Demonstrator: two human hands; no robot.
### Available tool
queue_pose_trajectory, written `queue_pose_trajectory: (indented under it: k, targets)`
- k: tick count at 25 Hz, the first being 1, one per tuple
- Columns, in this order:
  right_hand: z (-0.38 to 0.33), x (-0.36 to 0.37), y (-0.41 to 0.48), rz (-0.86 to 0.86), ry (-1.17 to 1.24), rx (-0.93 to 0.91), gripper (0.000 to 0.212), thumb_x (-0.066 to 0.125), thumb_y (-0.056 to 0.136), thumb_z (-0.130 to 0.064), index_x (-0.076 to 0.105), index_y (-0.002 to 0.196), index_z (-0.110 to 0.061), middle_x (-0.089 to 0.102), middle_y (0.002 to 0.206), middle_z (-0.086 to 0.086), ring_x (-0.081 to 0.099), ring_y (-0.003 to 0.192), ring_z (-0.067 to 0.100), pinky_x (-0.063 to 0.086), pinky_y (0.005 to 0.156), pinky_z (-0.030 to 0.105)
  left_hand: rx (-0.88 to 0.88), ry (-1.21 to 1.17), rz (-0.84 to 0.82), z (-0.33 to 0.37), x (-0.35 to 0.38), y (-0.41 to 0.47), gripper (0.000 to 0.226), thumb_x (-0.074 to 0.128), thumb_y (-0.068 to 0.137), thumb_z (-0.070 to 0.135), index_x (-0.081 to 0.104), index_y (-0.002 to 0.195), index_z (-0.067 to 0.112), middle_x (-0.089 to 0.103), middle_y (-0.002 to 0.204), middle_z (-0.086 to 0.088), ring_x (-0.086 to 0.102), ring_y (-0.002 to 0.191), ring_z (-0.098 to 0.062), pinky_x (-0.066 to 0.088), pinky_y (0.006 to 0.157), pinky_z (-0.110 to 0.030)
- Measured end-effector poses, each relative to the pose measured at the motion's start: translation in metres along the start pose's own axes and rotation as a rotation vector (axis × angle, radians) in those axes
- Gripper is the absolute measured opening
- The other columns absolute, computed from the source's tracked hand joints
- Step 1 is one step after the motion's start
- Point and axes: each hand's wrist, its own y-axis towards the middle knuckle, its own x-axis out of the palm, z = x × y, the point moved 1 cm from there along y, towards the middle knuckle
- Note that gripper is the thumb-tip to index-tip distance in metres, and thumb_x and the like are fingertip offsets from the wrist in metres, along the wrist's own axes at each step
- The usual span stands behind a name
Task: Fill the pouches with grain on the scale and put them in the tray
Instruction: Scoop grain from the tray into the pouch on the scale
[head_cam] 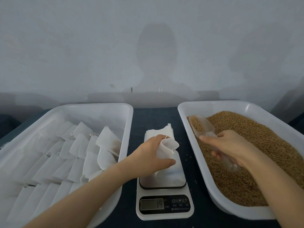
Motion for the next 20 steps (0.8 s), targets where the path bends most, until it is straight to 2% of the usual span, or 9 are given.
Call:
queue_pose_trajectory:
  k: [2, 5, 8, 10, 12, 14, 17, 20]
  targets:
    - [-0.004, -0.007, -0.009, 0.002, -0.085, -0.087, 0.031, 0.069, 0.079, -0.038, 0.059, 0.093, -0.012, 0.069, 0.057, 0.003, 0.062, 0.044, 0.014, 0.048, 0.044, 0.021, -0.011, -0.024, -0.004, -0.001, -0.001, 0.001, 0.066, 0.07, 0.08, 0.04, 0.034, 0.135, 0.038, 0.048, 0.115, 0.016, 0.054, 0.093, -0.008, 0.043, 0.072, -0.016]
    - [-0.009, -0.024, -0.029, 0.021, -0.28, -0.252, 0.028, 0.062, 0.075, -0.047, 0.063, 0.088, -0.023, 0.07, 0.065, -0.011, 0.064, 0.048, 0.008, 0.044, 0.042, 0.014, -0.022, -0.057, -0.026, -0.002, -0.004, 0.002, 0.061, 0.068, 0.082, 0.03, 0.034, 0.131, 0.04, 0.047, 0.11, 0.015, 0.053, 0.09, -0.007, 0.041, 0.064, -0.011]
    - [-0.011, -0.041, -0.051, -0.023, -0.414, -0.344, 0.032, 0.059, 0.065, -0.052, 0.066, 0.089, -0.033, 0.069, 0.063, -0.007, 0.057, 0.041, 0.003, 0.037, 0.039, 0.01, -0.027, -0.068, -0.041, -0.001, -0.005, 0.003, 0.062, 0.066, 0.082, 0.023, 0.033, 0.132, 0.037, 0.046, 0.11, 0.012, 0.052, 0.089, -0.009, 0.039, 0.061, -0.01]
    - [-0.012, -0.048, -0.062, -0.049, -0.495, -0.365, 0.032, 0.058, 0.063, -0.055, 0.066, 0.09, -0.041, 0.069, 0.063, -0.008, 0.058, 0.045, 0.002, 0.04, 0.041, 0.012, -0.027, -0.069, -0.036, -0.001, -0.005, 0.003, 0.063, 0.065, 0.082, 0.02, 0.033, 0.134, 0.035, 0.047, 0.111, 0.01, 0.052, 0.088, -0.009, 0.039, 0.06, -0.01]
    - [-0.013, -0.049, -0.069, -0.088, -0.565, -0.384, 0.031, 0.058, 0.064, -0.057, 0.064, 0.093, -0.048, 0.07, 0.068, -0.014, 0.063, 0.056, 0.001, 0.052, 0.052, 0.02, -0.026, -0.071, -0.038, 0.0, -0.006, 0.003, 0.063, 0.064, 0.082, 0.019, 0.032, 0.134, 0.034, 0.047, 0.107, 0.011, 0.052, 0.086, -0.01, 0.039, 0.056, -0.009]
    - [-0.016, -0.049, -0.074, -0.115, -0.591, -0.401, 0.028, 0.058, 0.064, -0.058, 0.062, 0.092, -0.053, 0.069, 0.07, -0.021, 0.064, 0.059, 0.0, 0.052, 0.055, 0.021, -0.028, -0.075, -0.045, 0.001, -0.006, 0.002, 0.064, 0.064, 0.082, 0.019, 0.031, 0.135, 0.034, 0.046, 0.103, 0.012, 0.052, 0.084, -0.01, 0.041, 0.053, -0.009]
    - [-0.023, -0.047, -0.078, -0.135, -0.583, -0.42, 0.033, 0.058, 0.06, -0.062, 0.052, 0.093, -0.063, 0.07, 0.077, -0.025, 0.065, 0.063, -0.001, 0.051, 0.063, 0.023, -0.022, -0.083, -0.045, 0.0, -0.006, 0.002, 0.064, 0.064, 0.083, 0.018, 0.031, 0.136, 0.03, 0.045, 0.106, 0.01, 0.052, 0.086, -0.011, 0.039, 0.057, -0.01]
    - [-0.028, -0.046, -0.08, -0.165, -0.566, -0.45, 0.037, 0.059, 0.058, -0.063, 0.051, 0.095, -0.062, 0.071, 0.079, -0.021, 0.067, 0.064, 0.005, 0.052, 0.059, 0.027, -0.018, -0.072, -0.048, 0.0, -0.006, 0.002, 0.064, 0.064, 0.083, 0.019, 0.031, 0.137, 0.027, 0.042, 0.116, 0.007, 0.049, 0.096, -0.014, 0.041, 0.068, -0.013]
